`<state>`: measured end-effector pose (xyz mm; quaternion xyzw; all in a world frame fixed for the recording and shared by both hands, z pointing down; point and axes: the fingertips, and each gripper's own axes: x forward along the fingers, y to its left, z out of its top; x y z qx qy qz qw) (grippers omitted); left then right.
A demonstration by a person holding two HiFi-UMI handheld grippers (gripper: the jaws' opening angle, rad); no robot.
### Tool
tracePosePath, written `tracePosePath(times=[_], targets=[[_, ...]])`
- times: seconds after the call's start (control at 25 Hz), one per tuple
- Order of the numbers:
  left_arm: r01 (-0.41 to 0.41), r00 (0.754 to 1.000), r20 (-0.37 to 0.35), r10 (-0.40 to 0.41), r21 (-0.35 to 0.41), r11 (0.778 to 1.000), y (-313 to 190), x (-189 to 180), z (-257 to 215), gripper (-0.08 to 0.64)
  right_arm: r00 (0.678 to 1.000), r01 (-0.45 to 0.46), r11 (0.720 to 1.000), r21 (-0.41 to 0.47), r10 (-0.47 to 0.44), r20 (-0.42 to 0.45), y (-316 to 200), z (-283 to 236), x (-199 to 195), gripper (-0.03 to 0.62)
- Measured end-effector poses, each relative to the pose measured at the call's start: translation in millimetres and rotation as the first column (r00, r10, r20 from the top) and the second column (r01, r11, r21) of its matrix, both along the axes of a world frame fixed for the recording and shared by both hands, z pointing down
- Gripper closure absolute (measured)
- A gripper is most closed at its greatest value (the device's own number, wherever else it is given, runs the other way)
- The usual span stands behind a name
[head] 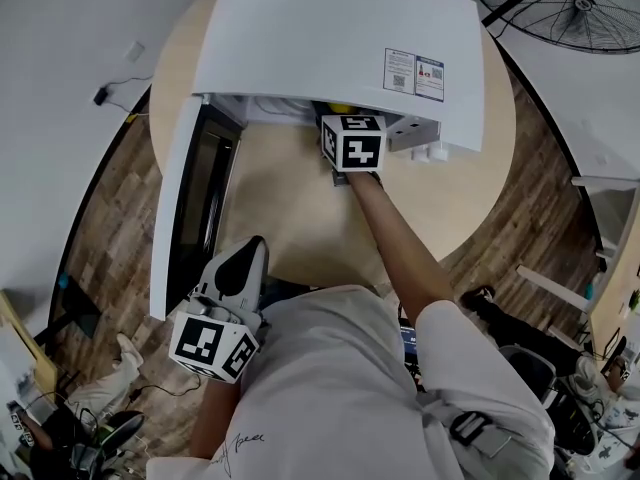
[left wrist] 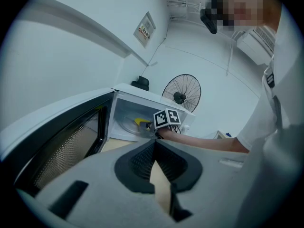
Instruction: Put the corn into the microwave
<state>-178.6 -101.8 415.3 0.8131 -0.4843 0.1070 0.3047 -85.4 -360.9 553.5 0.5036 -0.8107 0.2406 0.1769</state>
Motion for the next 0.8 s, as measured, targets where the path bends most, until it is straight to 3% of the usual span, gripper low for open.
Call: tracePosePath(times=[0.48,0.8], targets=[[0.007,1.0,0.001,-0.007,-0.015,1.0,1.1,-4.2,2.6,0.569,0.997,-0.06,0.998,0.03,0.061,-0.045,-11.3,7.8,0.0,0.331],[0.01,1.0,-0.008,-0.01,-0.016,1.0,-1.1,-4.1,3.4,0.569,0.989,-0.046,0.996,0.08,0.056,-0.137,-19.6,7.6,-2.0,0.33]])
